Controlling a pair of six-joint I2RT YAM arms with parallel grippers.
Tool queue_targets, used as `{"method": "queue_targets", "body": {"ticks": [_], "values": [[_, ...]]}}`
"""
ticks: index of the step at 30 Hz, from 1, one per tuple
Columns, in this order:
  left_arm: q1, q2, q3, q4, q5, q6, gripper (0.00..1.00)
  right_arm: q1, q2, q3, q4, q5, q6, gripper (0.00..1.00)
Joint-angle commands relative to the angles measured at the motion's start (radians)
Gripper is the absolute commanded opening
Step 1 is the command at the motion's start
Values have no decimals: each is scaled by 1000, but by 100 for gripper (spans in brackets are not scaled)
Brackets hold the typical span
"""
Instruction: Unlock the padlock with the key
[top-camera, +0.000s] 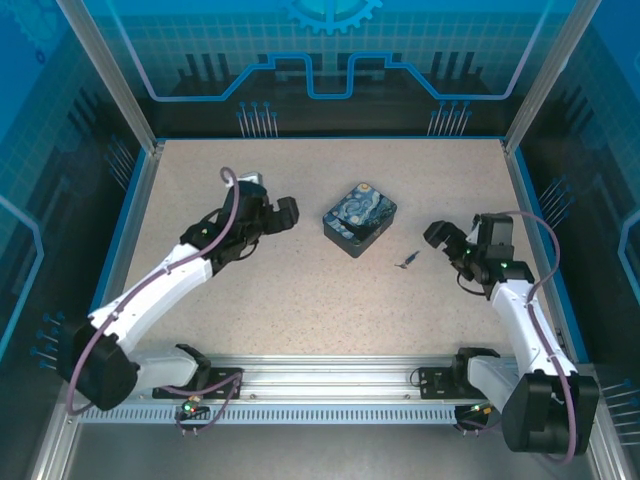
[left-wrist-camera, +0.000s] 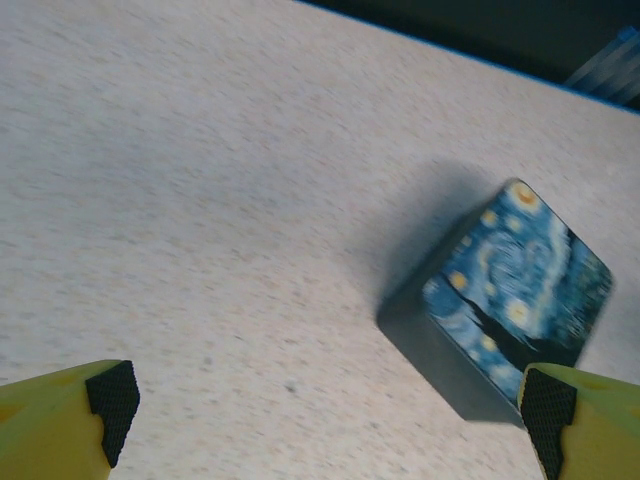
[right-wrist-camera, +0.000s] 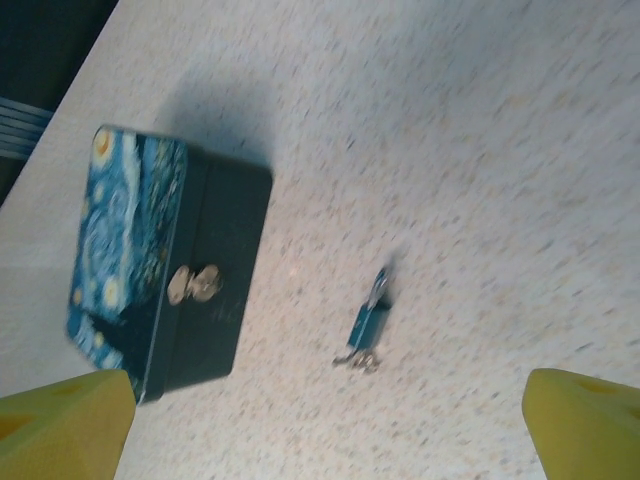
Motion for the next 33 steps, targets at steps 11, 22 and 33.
{"method": "queue_targets", "body": {"ticks": [11, 22, 33], "values": [[102, -171, -422, 552, -320, 349, 99, 83, 11, -56, 207, 738, -134, 100], [312, 18, -564, 852, -201, 456, 99, 243, 323, -83, 568, 950, -479, 100], [383, 176, -622, 1132, 18, 542, 99, 260, 441, -302, 1232, 612, -734, 100]]}}
